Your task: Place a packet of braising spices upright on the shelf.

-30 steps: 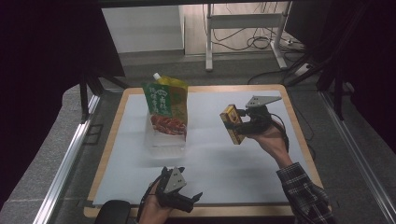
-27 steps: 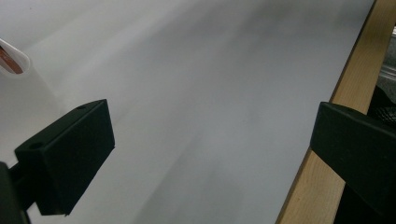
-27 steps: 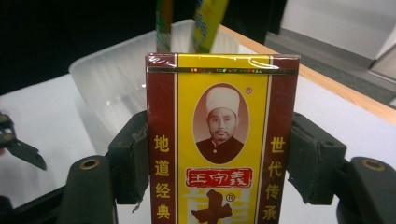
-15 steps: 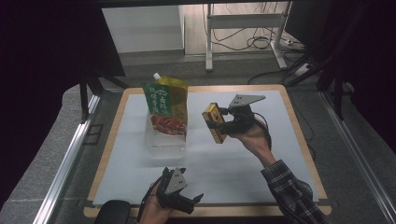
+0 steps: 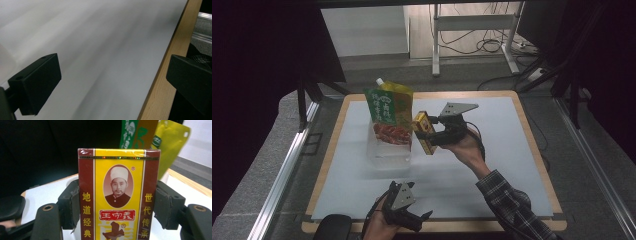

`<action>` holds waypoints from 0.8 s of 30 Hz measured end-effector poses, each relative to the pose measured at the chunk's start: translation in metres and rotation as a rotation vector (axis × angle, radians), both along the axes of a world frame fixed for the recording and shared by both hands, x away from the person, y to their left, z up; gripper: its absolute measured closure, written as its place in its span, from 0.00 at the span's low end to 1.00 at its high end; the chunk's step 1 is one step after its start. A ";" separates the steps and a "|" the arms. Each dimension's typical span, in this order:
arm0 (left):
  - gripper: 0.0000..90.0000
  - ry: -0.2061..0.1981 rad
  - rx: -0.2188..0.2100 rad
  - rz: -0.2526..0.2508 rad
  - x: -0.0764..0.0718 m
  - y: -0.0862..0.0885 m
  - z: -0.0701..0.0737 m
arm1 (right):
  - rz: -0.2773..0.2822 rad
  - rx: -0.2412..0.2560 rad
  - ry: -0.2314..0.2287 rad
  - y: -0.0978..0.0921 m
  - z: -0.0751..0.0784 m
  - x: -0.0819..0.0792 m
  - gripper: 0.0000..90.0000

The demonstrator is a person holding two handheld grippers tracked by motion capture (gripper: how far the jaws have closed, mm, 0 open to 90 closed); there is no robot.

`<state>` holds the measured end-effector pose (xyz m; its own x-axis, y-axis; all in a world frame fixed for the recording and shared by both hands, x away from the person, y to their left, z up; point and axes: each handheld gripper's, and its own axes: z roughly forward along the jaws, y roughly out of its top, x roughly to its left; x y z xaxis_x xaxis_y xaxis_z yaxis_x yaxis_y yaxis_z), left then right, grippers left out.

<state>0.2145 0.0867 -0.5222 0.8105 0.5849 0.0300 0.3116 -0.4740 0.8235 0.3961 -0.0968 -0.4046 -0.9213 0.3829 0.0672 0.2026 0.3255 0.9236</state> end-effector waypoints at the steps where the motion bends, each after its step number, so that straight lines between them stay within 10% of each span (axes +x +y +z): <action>1: 0.00 0.000 0.000 -0.003 0.000 0.000 0.000 | 0.004 0.002 0.001 0.002 -0.001 0.000 0.35; 24: 0.00 0.003 -0.008 -0.008 0.000 0.000 0.000 | 0.061 0.018 -0.009 0.062 -0.025 0.009 0.35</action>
